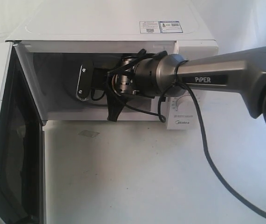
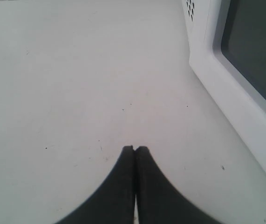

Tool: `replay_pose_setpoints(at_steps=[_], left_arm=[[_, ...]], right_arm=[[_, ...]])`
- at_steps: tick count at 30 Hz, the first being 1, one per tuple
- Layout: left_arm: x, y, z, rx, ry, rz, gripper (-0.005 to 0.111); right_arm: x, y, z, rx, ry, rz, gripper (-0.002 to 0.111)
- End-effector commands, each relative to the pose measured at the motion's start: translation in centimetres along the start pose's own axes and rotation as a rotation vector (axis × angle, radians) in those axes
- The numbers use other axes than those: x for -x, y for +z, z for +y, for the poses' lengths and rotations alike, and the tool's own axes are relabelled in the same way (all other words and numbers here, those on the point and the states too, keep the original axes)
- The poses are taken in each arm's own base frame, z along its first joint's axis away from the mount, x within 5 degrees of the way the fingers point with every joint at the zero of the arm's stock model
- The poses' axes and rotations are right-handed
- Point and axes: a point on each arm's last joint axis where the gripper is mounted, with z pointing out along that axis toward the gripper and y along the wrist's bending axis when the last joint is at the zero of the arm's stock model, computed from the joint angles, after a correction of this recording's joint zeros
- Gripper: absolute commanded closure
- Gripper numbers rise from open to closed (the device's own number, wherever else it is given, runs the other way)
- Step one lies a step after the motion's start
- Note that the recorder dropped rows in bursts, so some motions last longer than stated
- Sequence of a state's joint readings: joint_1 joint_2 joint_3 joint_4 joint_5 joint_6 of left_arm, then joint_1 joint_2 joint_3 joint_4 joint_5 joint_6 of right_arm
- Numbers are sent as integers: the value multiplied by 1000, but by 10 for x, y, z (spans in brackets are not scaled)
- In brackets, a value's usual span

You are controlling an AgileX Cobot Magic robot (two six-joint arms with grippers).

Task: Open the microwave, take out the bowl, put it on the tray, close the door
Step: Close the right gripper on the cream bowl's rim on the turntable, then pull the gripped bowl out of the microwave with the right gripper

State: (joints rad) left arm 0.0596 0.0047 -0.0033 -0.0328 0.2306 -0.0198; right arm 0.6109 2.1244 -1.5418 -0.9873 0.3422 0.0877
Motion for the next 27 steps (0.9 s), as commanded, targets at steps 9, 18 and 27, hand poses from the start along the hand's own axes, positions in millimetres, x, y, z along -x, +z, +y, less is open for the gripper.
replay_pose_setpoints(at_steps=[9,18,27], left_arm=[[-1,0,0,-6,-4,0,107],[-1,0,0,-6,-4,0,107],[-1,0,0,-6,-4,0,107]], right_arm=[[-2,2,-1,-2,-1,9,77],[-7,16,12,26,-13,31,80],[-4,12,0,-13,-10,65,108]])
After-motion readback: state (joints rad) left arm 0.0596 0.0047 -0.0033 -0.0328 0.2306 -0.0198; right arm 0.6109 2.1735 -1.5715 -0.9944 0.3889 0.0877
